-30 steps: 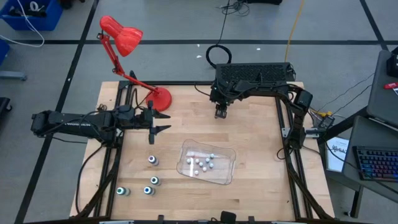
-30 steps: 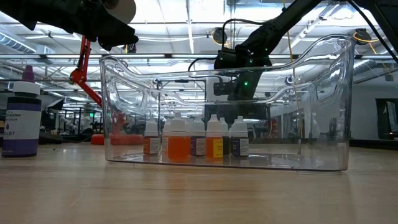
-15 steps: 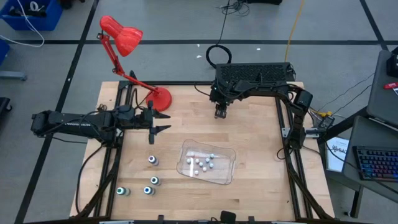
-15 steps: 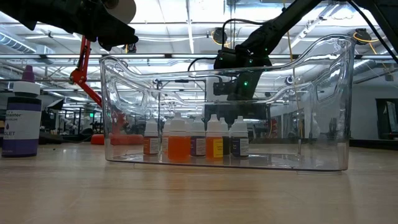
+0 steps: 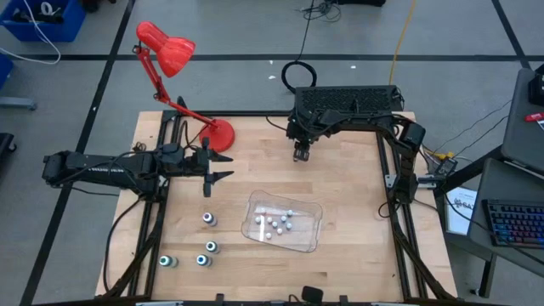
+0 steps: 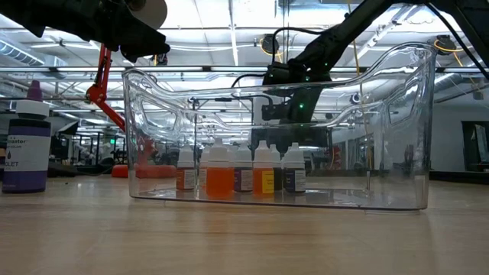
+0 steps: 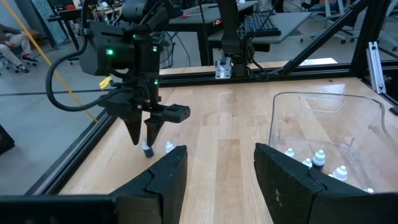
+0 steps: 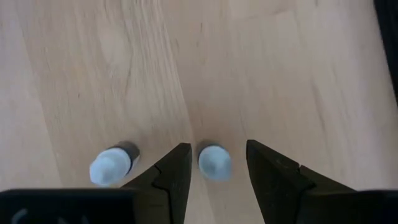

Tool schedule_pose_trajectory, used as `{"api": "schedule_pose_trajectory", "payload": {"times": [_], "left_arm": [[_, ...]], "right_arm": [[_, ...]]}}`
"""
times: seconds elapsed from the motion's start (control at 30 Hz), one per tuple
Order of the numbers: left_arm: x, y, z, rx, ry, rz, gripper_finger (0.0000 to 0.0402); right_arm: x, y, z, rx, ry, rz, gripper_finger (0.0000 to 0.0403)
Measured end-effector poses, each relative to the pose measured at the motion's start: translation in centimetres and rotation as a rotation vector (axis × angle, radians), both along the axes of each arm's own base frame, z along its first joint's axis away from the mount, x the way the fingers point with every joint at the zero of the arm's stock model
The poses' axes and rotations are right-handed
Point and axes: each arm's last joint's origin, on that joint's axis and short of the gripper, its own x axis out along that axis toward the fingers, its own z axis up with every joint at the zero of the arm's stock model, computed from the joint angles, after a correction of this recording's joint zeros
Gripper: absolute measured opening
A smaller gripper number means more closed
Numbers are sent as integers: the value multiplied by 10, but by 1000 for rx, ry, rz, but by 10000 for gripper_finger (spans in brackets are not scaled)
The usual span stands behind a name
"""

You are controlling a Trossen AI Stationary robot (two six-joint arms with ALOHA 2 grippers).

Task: Pick & Place food coloring
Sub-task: Put the small blue food coloring bottle into the transparent bin

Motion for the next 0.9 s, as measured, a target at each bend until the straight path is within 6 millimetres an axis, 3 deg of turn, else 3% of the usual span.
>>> {"api": "schedule_pose_trajectory", "payload": {"times": [0.57, 0.9], "left_arm": [[0, 0, 0, 0, 0, 1, 187], [0, 0, 0, 0, 0, 1, 186]], "right_arm": [[-2, 0, -1, 8, 19, 2, 137], [-2, 0, -1, 8, 18, 2, 55]]}}
